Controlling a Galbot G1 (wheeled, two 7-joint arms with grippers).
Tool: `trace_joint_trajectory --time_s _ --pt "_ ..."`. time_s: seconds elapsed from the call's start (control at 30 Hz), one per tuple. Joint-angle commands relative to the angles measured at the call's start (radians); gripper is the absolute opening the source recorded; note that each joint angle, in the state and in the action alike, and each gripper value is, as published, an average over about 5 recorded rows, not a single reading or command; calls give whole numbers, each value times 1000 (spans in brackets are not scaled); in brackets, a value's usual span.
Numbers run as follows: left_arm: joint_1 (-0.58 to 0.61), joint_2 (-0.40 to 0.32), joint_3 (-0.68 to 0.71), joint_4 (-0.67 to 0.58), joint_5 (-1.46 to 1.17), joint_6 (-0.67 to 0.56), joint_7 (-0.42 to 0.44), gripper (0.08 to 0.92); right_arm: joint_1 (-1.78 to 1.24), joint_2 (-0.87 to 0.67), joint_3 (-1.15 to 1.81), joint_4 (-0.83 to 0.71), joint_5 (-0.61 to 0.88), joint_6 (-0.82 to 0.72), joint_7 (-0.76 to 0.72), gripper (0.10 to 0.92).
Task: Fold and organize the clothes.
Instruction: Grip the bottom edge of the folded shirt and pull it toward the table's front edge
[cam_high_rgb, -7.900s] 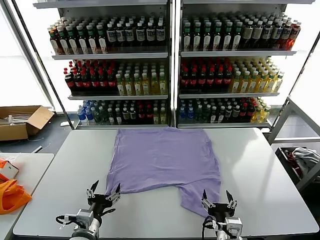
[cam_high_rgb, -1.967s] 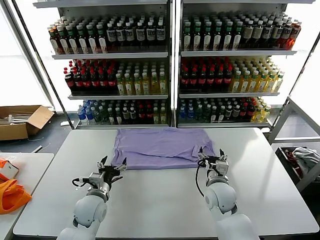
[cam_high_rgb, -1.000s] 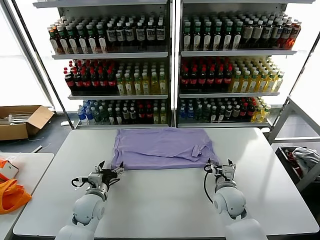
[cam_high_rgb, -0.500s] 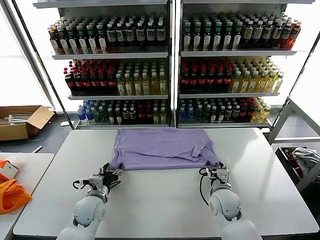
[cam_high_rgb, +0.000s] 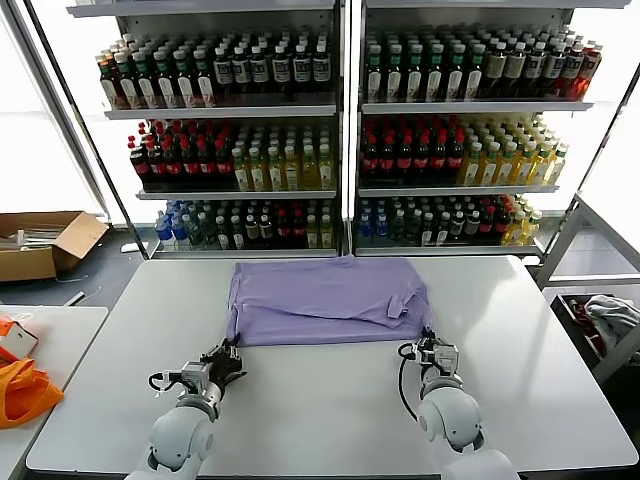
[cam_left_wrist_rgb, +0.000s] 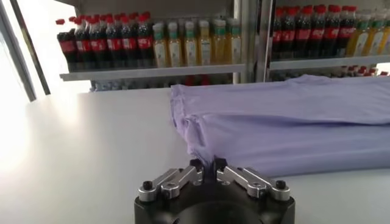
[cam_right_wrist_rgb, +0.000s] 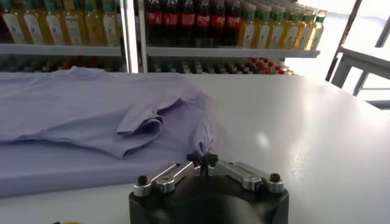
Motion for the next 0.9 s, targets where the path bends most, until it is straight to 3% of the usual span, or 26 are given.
trace_joint_trajectory --time_s 0.03,0.33,0.67,0.9 --pt "101 2 -25 -162 16 -13 -4 95 -79 4 7 176 -26 4 13 120" --pt "359 76 -103 -396 18 -31 -12 93 -374 10 29 427 -88 2 54 120" --pt "560 41 -129 -456 47 -74 -17 93 -654 55 -35 525 -198 69 118 120" --pt "605 29 -98 -430 94 -103 -15 93 -699 45 -44 482 -236 107 129 120"
